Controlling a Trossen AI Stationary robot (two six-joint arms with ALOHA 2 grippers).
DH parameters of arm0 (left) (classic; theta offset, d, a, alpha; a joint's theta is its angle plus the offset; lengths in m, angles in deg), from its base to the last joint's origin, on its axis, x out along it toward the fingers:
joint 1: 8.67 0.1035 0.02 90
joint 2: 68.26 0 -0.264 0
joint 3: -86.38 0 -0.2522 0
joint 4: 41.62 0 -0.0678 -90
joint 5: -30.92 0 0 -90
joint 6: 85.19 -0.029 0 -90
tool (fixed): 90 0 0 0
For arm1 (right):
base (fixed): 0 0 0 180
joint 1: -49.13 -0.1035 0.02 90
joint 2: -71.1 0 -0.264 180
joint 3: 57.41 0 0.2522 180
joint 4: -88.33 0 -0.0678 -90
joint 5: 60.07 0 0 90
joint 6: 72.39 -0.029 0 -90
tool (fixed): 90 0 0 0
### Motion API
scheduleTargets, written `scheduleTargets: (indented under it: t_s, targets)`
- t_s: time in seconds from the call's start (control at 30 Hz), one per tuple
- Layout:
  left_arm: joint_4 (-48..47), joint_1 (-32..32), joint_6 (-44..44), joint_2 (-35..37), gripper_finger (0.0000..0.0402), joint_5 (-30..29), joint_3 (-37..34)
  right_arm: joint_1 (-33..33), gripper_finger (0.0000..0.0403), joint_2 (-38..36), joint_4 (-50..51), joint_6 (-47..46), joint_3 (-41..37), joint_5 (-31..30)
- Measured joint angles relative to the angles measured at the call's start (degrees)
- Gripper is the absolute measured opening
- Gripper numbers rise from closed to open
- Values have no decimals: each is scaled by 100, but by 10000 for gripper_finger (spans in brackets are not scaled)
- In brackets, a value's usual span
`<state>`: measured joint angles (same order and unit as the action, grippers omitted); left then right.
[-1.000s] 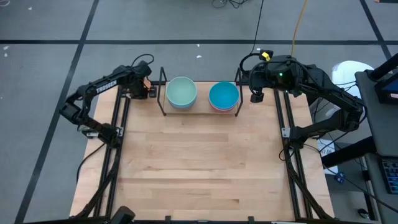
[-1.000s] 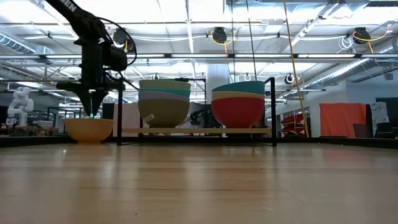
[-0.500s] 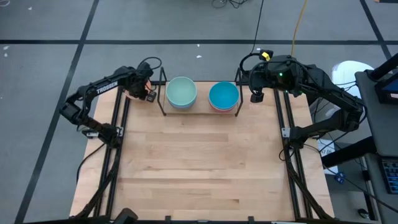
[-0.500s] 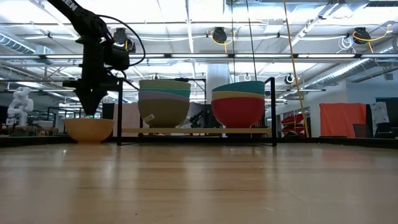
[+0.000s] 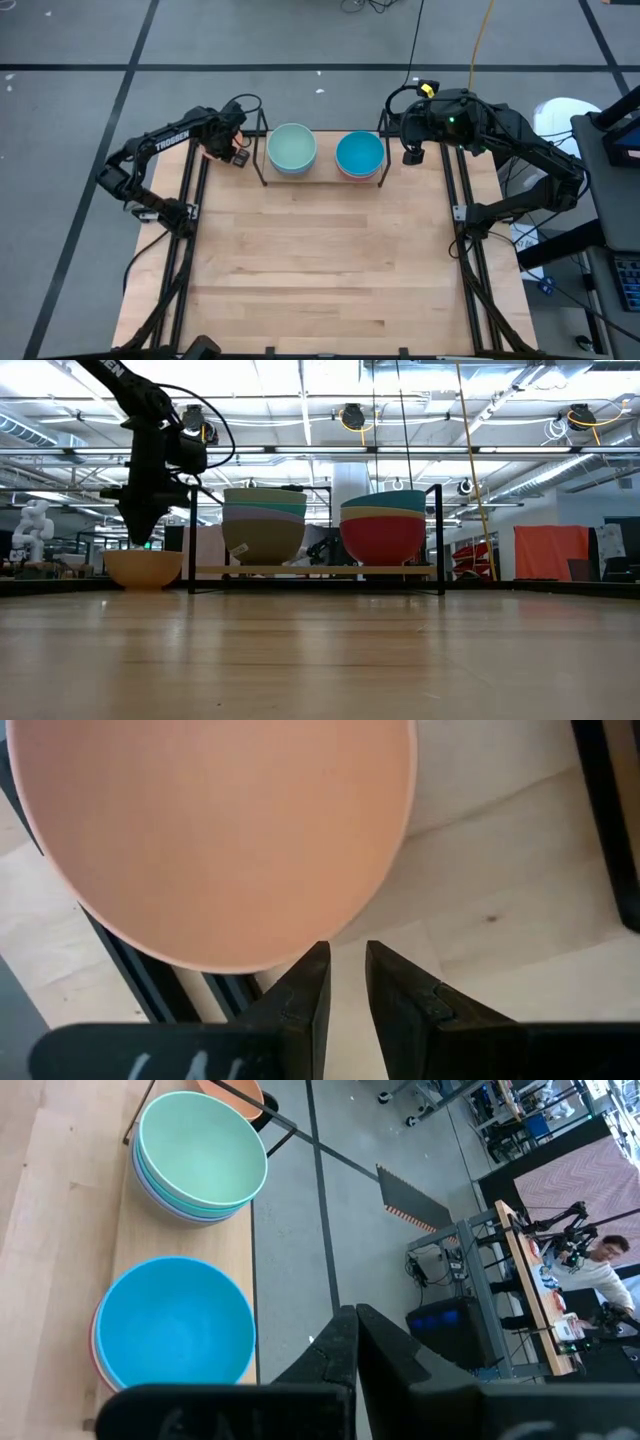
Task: Place and stack bowls onto a shelf
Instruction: Stack the orange bowl on top of the blue bowl on the shelf
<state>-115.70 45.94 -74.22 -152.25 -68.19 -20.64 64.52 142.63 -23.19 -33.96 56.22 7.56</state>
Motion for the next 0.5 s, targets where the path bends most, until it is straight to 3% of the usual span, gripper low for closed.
scheduleTargets:
  t_s: [0.5]
  targets:
    - [37, 4, -187, 0, 74, 0, -16, 1, 0, 0, 0, -1, 0, 1]
